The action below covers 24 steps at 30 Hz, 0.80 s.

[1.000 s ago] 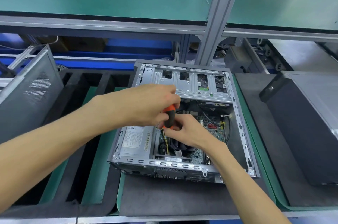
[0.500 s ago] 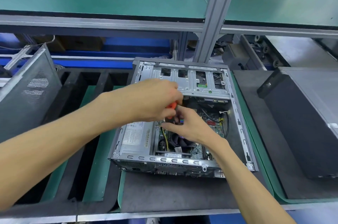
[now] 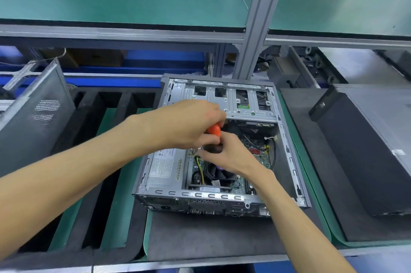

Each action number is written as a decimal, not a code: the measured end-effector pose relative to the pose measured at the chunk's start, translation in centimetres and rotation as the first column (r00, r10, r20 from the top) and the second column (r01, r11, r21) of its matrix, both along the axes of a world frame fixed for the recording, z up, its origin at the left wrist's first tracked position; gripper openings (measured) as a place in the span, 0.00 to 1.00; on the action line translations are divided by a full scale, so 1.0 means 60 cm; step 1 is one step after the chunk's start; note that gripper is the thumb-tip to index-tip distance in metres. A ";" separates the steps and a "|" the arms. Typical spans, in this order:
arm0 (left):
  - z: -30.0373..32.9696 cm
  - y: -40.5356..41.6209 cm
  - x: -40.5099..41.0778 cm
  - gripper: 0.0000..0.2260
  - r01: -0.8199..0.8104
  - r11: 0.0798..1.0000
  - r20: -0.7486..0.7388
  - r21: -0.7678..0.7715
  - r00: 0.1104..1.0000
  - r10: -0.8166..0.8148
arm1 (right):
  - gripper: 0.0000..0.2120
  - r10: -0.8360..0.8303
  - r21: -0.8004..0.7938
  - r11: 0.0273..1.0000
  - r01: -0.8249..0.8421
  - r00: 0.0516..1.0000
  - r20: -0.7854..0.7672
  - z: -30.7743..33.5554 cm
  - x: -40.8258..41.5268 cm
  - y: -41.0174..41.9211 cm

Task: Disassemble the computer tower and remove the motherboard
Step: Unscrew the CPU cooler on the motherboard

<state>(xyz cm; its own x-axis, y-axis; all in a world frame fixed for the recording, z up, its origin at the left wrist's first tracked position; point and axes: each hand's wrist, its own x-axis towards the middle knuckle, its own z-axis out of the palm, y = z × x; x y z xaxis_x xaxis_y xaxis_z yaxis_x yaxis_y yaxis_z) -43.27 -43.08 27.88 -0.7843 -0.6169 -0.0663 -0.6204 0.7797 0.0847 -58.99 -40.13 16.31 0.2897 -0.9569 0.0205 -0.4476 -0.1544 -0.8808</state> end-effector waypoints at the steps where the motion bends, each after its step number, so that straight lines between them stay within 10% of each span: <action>1: -0.005 0.002 -0.007 0.14 -0.046 0.994 0.035 -0.102 0.998 0.050 | 0.10 -0.009 -0.022 1.000 0.009 1.000 0.027 0.002 0.002 0.000; 5: -0.009 0.010 -0.020 0.25 -0.108 0.908 0.100 -0.404 0.982 0.161 | 0.13 -0.026 -0.035 0.999 0.027 0.999 0.028 -0.002 0.009 0.002; 11: 0.007 0.007 -0.002 0.11 0.130 0.985 -0.057 0.115 0.991 -0.124 | 0.16 -0.076 -0.012 0.997 0.076 0.996 -0.042 -0.013 -0.008 -0.005; 19: -0.014 -0.003 -0.011 0.22 -0.148 0.905 0.064 -0.399 0.980 0.189 | 0.19 -0.090 -0.021 0.995 0.093 0.989 0.121 -0.008 0.015 -0.007; 24: 0.001 -0.003 0.018 0.12 0.042 0.995 -0.035 0.096 0.999 -0.039 | 0.11 -0.088 0.018 0.996 0.086 0.988 0.123 -0.008 0.003 -0.009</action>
